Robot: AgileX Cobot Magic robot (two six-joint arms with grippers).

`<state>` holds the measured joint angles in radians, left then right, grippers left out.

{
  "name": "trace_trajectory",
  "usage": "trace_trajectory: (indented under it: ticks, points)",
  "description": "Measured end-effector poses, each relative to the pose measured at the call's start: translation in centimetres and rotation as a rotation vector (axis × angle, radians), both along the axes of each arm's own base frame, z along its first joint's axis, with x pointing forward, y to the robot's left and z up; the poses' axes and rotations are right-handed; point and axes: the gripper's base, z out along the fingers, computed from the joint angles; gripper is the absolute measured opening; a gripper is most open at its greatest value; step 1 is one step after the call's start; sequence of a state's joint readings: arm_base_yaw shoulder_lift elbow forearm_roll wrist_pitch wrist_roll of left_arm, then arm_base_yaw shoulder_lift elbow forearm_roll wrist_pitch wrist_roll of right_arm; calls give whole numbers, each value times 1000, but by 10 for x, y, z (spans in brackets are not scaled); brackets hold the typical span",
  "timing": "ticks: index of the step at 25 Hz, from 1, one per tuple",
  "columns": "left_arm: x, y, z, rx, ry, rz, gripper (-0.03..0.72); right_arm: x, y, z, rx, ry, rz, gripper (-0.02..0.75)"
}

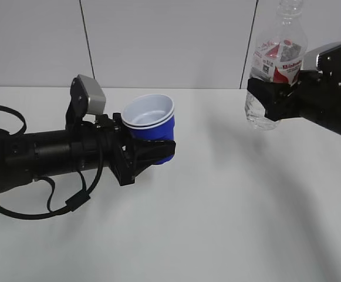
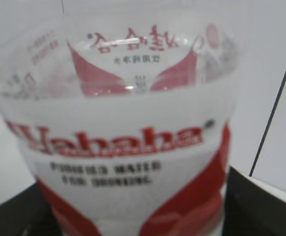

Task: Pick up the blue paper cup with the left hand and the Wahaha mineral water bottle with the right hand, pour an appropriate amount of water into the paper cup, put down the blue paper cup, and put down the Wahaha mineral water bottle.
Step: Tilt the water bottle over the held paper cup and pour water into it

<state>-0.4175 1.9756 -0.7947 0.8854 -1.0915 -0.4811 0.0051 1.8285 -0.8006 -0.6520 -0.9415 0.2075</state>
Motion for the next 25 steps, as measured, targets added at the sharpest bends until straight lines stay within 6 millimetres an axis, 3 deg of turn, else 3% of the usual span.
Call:
trace_trajectory:
  ticks: [5, 8, 13, 25]
  points:
    - [16, -17, 0, 17, -7, -21, 446, 15, 1, 13, -92, -39, 20, 475]
    - [26, -22, -10, 40, 1, -42, 446, 23, 0, 22, -178, -75, 27, 475]
    - [29, -29, -15, 97, -17, -139, 446, 38, 0, 32, -302, -143, 33, 475]
    - [40, -35, -8, 116, -25, -153, 443, 60, 14, 0, -618, -249, 230, 474]
